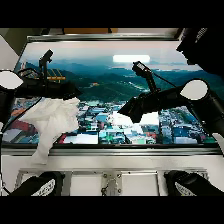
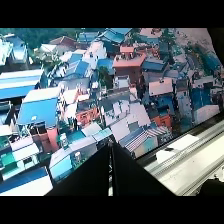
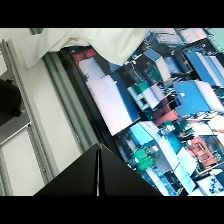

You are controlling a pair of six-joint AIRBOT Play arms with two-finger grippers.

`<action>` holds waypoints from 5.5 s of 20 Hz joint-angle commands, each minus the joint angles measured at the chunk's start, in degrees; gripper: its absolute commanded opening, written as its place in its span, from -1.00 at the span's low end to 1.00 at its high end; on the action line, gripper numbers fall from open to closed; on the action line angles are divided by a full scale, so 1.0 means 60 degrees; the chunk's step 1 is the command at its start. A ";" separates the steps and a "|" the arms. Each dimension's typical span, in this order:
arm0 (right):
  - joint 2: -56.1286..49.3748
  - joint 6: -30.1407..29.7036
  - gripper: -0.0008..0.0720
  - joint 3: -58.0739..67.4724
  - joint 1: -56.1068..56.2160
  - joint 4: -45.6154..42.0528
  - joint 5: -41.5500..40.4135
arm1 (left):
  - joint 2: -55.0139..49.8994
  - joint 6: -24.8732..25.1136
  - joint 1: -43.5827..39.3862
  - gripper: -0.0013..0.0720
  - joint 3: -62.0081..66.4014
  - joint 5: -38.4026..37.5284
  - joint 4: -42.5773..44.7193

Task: Fold the clothes and pants, and hang the long-sleeved shirts on hangers.

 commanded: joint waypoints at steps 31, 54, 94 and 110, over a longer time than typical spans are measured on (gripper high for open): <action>-0.0015 0.0000 -0.92 -0.0004 0.0007 0.0004 -0.0004 | -0.3428 -0.1188 0.0091 0.93 0.0076 0.1315 0.8848; 0.1501 0.4444 -0.92 0.0040 -0.3738 -0.4495 -0.2408 | -0.1960 -0.1719 -0.6284 -0.91 0.2004 0.4819 0.4306; -0.3810 0.4430 0.78 -0.3508 -0.1650 -0.0878 -0.4976 | -0.3381 0.2495 -0.0066 -0.91 -0.0419 0.0969 0.2073; 0.3115 0.4371 -0.93 0.3195 -0.3606 -0.4779 -0.1963 | 0.2200 0.0590 0.0521 -0.91 0.5293 0.1071 0.2754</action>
